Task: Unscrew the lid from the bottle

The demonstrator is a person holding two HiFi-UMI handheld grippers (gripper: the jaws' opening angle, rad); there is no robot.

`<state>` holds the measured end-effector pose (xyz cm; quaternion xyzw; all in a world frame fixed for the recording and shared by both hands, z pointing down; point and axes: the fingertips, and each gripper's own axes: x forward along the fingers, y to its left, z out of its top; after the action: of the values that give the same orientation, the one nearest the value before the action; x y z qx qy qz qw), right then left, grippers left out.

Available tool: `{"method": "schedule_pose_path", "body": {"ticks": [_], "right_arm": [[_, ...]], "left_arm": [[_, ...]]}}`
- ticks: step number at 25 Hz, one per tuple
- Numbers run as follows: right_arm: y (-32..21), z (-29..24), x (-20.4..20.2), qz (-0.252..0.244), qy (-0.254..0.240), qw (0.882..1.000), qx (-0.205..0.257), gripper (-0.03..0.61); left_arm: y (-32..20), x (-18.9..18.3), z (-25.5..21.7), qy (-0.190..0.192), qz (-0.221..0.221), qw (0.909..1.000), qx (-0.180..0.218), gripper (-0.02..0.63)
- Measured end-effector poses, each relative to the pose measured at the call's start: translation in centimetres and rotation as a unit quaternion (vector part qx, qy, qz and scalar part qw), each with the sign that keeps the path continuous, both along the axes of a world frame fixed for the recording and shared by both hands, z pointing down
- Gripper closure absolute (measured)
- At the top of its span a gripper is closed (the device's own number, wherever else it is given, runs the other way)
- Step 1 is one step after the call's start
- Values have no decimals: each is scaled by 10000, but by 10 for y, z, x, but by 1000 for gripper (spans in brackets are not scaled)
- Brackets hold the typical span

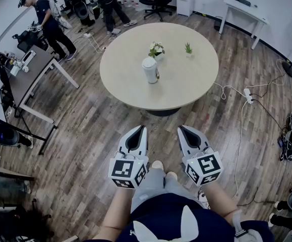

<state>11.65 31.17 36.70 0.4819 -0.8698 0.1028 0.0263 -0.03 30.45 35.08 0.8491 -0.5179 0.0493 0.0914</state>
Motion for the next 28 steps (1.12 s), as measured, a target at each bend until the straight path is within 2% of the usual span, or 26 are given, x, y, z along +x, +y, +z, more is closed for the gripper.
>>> {"method": "schedule_pose_path", "body": {"ticks": [9,14,28], "right_arm": [[-22,-2,6,83,-26,10000,45,574],[-57,-1,4,216,-19,9998,8,574],[-173,-16,-43,333,-133,9994,33,570]], "left_arm": [[-24,6,2,5,186,9998,37,589],[-65,5,3,-50,367,9993,18,589],[-182,-30,-1,-93,962,9953,73,588]]}}
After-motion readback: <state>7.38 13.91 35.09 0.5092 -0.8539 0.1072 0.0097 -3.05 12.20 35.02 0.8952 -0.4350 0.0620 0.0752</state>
